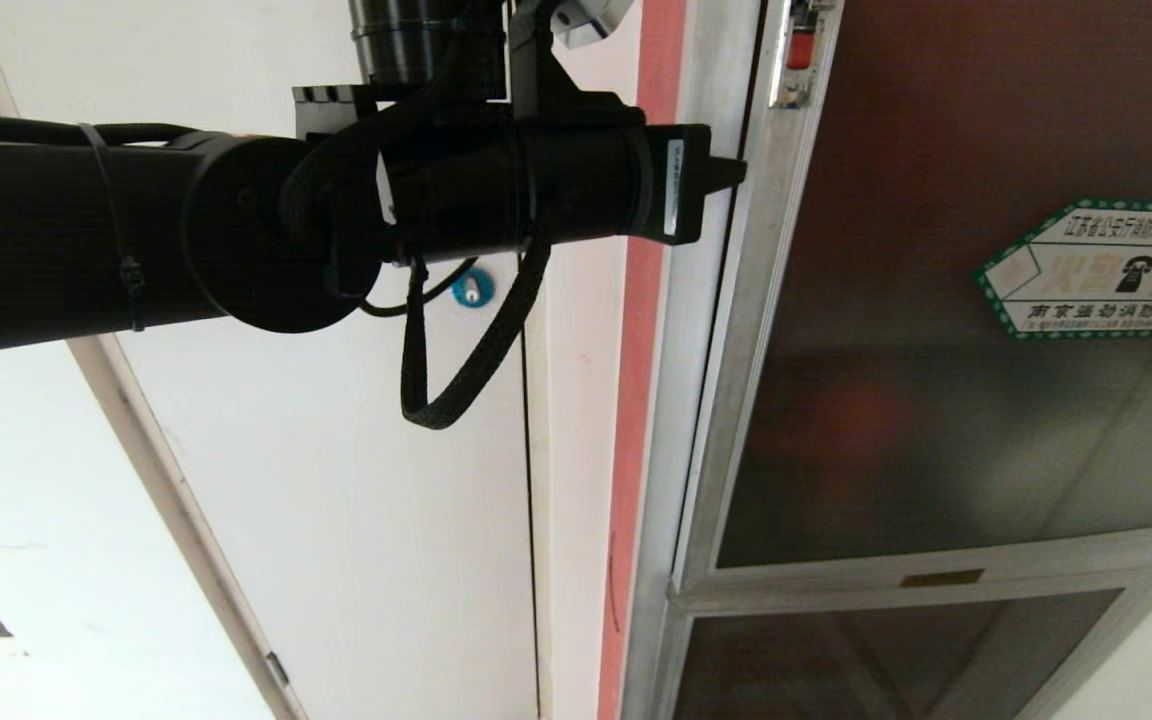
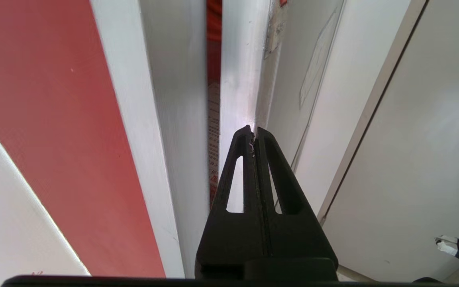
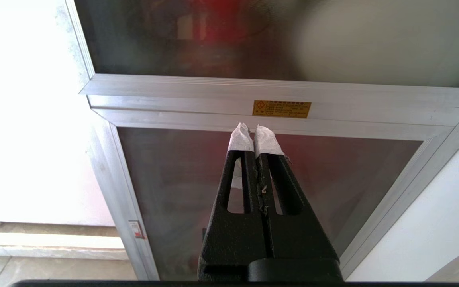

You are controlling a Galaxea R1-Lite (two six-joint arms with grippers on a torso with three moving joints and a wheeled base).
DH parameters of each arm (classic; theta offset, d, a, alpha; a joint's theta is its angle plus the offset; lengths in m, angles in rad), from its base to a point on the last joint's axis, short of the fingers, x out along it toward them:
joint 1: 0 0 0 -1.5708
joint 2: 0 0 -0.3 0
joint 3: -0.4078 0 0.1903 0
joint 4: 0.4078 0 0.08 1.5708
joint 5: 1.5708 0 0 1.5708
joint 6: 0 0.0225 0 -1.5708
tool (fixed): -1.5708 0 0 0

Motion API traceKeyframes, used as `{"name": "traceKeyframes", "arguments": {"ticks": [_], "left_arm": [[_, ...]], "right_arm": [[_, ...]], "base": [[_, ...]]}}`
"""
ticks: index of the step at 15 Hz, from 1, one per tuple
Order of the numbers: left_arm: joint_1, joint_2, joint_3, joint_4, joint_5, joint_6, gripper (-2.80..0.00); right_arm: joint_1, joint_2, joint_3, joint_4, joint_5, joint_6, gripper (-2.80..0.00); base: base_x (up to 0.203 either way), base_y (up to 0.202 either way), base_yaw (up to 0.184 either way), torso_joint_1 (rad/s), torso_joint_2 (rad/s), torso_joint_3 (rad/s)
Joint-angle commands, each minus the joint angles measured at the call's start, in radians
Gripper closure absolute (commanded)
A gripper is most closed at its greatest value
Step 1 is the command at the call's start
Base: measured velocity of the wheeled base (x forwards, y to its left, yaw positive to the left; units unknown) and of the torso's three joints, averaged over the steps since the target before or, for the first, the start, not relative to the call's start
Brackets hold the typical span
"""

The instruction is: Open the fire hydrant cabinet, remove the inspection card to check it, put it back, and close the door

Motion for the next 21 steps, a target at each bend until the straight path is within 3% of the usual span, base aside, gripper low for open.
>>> {"name": "traceKeyframes", "arguments": {"ticks": [1,15,21], "left_arm": [[0.0,0.005,-0.007,-0.002,-0.002,0.001,0.0],[-0.002,0.086,-0.101,0.0,0.04,0.001,0.0],[-0.051,0.08,-0.101,0.002,0.038,-0.001,0.0]], "right_arm": [[0.0,0.0,0.0,0.0,0.0,-0.001,0.0],[0.0,0.0,0.0,0.0,0.0,-0.001,0.0],[0.0,0.0,0.0,0.0,0.0,-0.001,0.0]], "base": [[0.0,0.0,0.0,0.0,0.0,0.0],[0.0,0.0,0.0,0.0,0.0,0.0],[0.0,0.0,0.0,0.0,0.0,0.0]]}}
